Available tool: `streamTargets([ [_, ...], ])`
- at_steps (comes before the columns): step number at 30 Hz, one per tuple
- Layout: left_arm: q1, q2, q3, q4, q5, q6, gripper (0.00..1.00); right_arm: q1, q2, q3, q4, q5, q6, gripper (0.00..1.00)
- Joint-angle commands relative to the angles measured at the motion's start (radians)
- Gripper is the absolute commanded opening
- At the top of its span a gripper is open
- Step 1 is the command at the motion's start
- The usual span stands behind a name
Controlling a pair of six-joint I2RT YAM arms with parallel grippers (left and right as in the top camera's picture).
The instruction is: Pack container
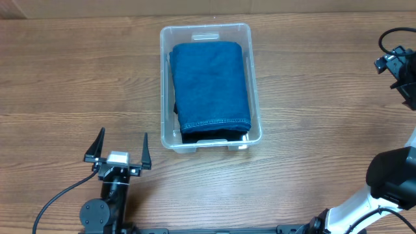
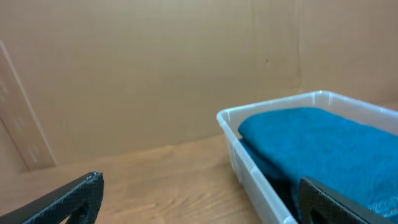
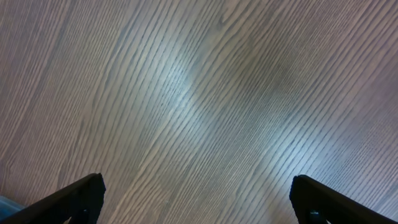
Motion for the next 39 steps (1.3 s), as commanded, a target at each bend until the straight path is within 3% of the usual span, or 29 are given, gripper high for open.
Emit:
streamTargets([
  [1,0.006,-0.013,-0.05,0.006,0.009,0.022,1.0,-0.002,-0.006,0.002,0.002,0.003,0.005,1.0],
  [7,0.006,-0.013,-0.061,-0.128,0.009,0.021,1.0,-0.002,-0.006,0.002,0.002,0.003,0.005,1.0],
  [31,0.006,-0.012,-0.061,-0.125,0.009,0.007,1.0,0.001,-0.006,0.002,0.002,0.003,0.005,1.0],
  [35,0.006,-0.012,-0.061,-0.125,0.009,0.007,1.0,0.021,-0.099,0.002,0.002,0.003,0.005,1.0],
  [39,0.006,-0.012,-0.061,-0.125,0.009,0.007,1.0,0.078,-0.299,0.002,0.002,0.003,0.005,1.0],
])
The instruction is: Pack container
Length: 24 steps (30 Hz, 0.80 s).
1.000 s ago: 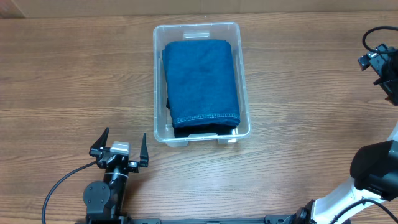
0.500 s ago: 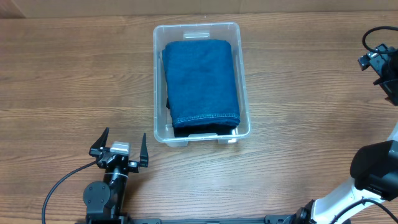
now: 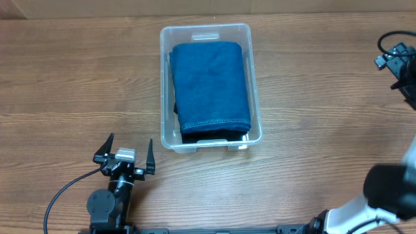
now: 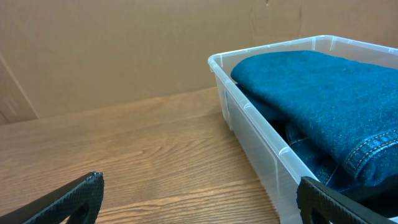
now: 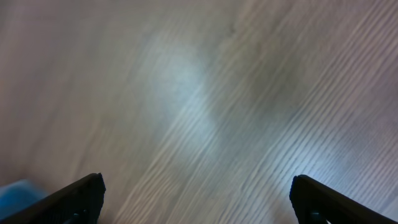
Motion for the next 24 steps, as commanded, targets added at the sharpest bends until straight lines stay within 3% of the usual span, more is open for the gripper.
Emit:
streamTargets([
  [1,0.005,-0.01,-0.003,-0.001,0.007,0.007,1.0,0.056,-0.221,0.012,-0.001,0.004,0.005,1.0],
  [9,0.005,-0.01,-0.003,-0.001,0.007,0.007,1.0,0.206,-0.516,-0.011,-0.002,0.003,0.005,1.0],
  [16,0.005,-0.01,-0.003,-0.001,0.007,0.007,1.0,0.272,-0.792,-0.266,0.009,0.015,0.005,1.0],
  [21,0.005,-0.01,-0.003,-0.001,0.007,0.007,1.0,0.376,-1.016,-0.481,0.32,-0.001,0.004,1.0],
  [24,0.005,-0.01,-0.003,-0.001,0.007,0.007,1.0,0.399,-1.151,-0.712,0.529,-0.02,0.004,1.0],
])
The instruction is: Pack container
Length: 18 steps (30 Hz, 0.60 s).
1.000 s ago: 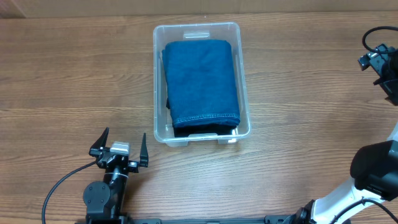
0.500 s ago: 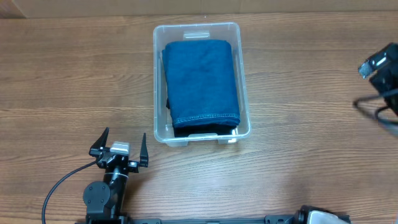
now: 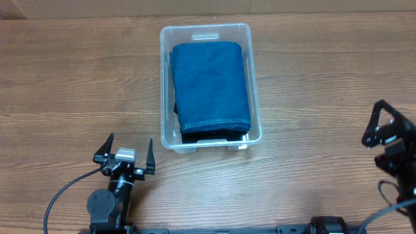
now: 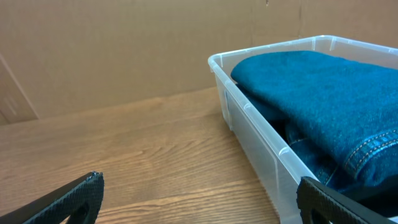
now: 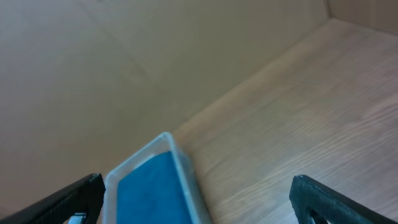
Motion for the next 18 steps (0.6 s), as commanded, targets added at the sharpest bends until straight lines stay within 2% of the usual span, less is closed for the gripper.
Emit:
streamTargets([
  [1,0.005,-0.01,-0.003,-0.001,0.007,0.007,1.0,0.028,-0.121,-0.248,0.169,-0.017,0.0,1.0],
  [4,0.005,-0.01,-0.003,-0.001,0.007,0.007,1.0,0.045,-0.224,-0.483,0.36,-0.035,-0.01,1.0],
  [7,0.005,-0.01,-0.003,-0.001,0.007,0.007,1.0,0.049,-0.301,-0.684,0.56,-0.085,-0.084,1.0],
  [10,0.005,-0.011,-0.003,-0.001,0.007,0.007,1.0,0.049,-0.385,-0.907,0.827,-0.152,-0.162,1.0],
  [12,0.005,-0.01,-0.003,-0.001,0.007,0.007,1.0,0.049,-0.442,-1.041,0.973,-0.159,-0.166,1.0],
  [15,0.005,-0.01,-0.003,-0.001,0.007,0.007,1.0,0.049,-0.496,-1.153,1.07,-0.159,-0.166,1.0],
  [18,0.005,-0.01,-0.003,-0.001,0.007,0.007,1.0,0.049,-0.558,-1.21,1.082,-0.159,-0.166,1.0],
])
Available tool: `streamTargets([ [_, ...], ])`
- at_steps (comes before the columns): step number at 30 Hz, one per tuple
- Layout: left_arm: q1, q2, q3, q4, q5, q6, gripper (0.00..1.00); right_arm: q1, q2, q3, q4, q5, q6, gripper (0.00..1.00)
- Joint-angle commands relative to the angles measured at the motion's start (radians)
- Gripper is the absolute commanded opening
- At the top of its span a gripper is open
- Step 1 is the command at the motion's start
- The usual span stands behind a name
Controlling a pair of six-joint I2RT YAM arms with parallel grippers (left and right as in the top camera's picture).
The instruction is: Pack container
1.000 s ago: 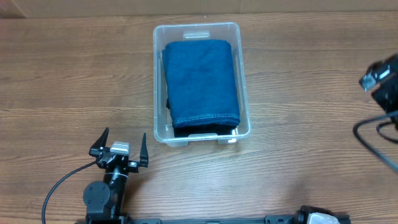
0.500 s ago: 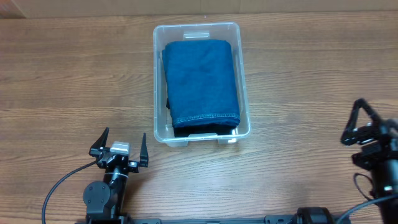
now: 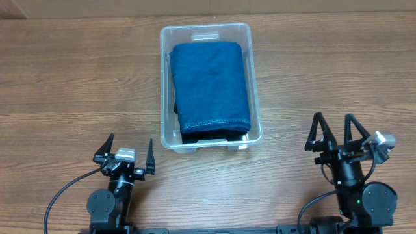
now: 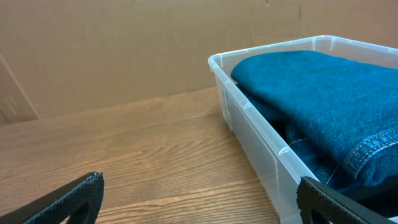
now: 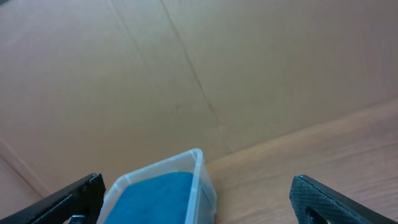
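A clear plastic container (image 3: pixel 165 91) stands at the middle of the wooden table with folded blue jeans (image 3: pixel 210 81) filling it. My left gripper (image 3: pixel 125 150) rests open near the table's front, left of the container, with nothing between its fingers. In the left wrist view the container (image 4: pixel 249 112) and the jeans (image 4: pixel 323 99) lie to the right. My right gripper (image 3: pixel 333 132) stands open at the front right, empty. From the right wrist, the container (image 5: pixel 196 165) and the jeans (image 5: pixel 155 193) show low and left of centre.
A brown cardboard wall (image 4: pixel 124 50) backs the table. Bare wooden tabletop (image 3: pixel 78 78) lies on both sides of the container. Cables (image 3: pixel 62 195) trail from both arm bases at the front edge.
My right gripper has moved from the right edge of the table to the front right, closer to the container, and now points at the back wall. The left arm has not moved.
The jeans lay in the container throughout. My left gripper was open left of the container's front corner, then sat lower and nearer the front edge, where it has stayed. My right gripper was high at the far right, looking down at the table, then came down to the front right.
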Motion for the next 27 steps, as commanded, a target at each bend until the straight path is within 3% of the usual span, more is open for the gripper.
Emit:
streamTargets([
  [1,0.005,-0.01,-0.003,-0.001,0.006,0.007,1.0,0.005,-0.079,-0.056,0.02,-0.008,-0.017,1.0],
  [7,0.005,-0.01,-0.003,-0.001,0.006,0.007,1.0,0.005,-0.214,-0.134,0.043,-0.049,-0.097,1.0],
  [27,0.005,-0.01,-0.003,-0.001,0.007,0.007,1.0,0.005,-0.23,-0.361,0.302,-0.053,-0.131,1.0],
])
